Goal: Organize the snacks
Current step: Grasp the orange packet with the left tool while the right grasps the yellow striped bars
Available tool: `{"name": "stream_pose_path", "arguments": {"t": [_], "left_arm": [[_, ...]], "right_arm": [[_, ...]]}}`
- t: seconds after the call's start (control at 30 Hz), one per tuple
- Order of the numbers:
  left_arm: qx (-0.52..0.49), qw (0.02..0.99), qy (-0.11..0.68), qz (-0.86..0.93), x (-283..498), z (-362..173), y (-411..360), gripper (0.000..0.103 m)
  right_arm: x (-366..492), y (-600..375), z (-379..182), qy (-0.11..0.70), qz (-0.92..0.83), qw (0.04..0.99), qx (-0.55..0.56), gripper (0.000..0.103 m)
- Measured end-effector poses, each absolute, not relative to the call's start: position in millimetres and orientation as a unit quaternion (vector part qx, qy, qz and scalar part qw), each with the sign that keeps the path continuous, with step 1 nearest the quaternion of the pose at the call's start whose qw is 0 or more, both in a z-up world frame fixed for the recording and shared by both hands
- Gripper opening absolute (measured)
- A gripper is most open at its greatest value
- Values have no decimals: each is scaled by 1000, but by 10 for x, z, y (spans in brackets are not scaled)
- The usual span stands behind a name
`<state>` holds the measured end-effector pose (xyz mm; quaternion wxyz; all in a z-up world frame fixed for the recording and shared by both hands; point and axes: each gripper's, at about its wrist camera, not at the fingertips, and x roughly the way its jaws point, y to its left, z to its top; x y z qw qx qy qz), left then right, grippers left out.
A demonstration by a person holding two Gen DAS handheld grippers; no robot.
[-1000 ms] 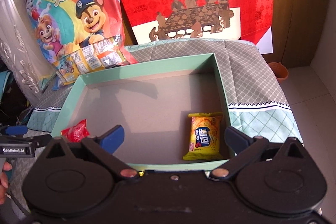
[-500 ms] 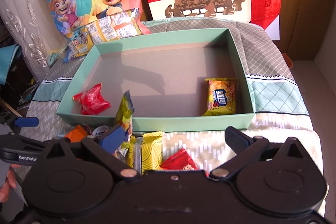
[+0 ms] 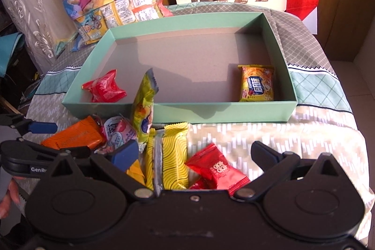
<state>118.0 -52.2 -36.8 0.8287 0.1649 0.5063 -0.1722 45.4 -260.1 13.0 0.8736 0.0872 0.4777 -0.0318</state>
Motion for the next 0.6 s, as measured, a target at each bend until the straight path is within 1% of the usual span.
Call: {"name": "stream_pose_path", "arguments": {"t": [0.07,0.13,0.17,0.23,0.27,0.43,0.47,0.53,0.6], "left_arm": [[156,831,504,-177,1165,-372,-462,59],[147,833,502,-182,1123,-375,-384,58],[142,835,500,-183,1101,-374,-338,57],[126,837,500,-184,1067,-364,-228,57],[116,837,501,-184,1056,-360,-160,57],[104,834,516,-162,1037,-451,103,57],[95,834,519,-163,1041,-469,165,59],[84,834,521,-161,1056,-454,227,59],[92,839,515,-151,1070,-428,244,60]], "right_arm": [[455,-2570,108,477,-28,874,83,99],[465,-2532,63,483,-26,871,79,82],[473,-2512,33,487,-25,870,75,71],[497,-2460,-38,497,-20,865,65,57],[508,-2441,-70,501,-16,863,66,54],[613,-2292,-263,532,11,844,73,55],[640,-2246,-303,535,10,842,68,56],[694,-2183,-373,540,4,839,58,60],[742,-2145,-446,548,3,834,58,63]]}}
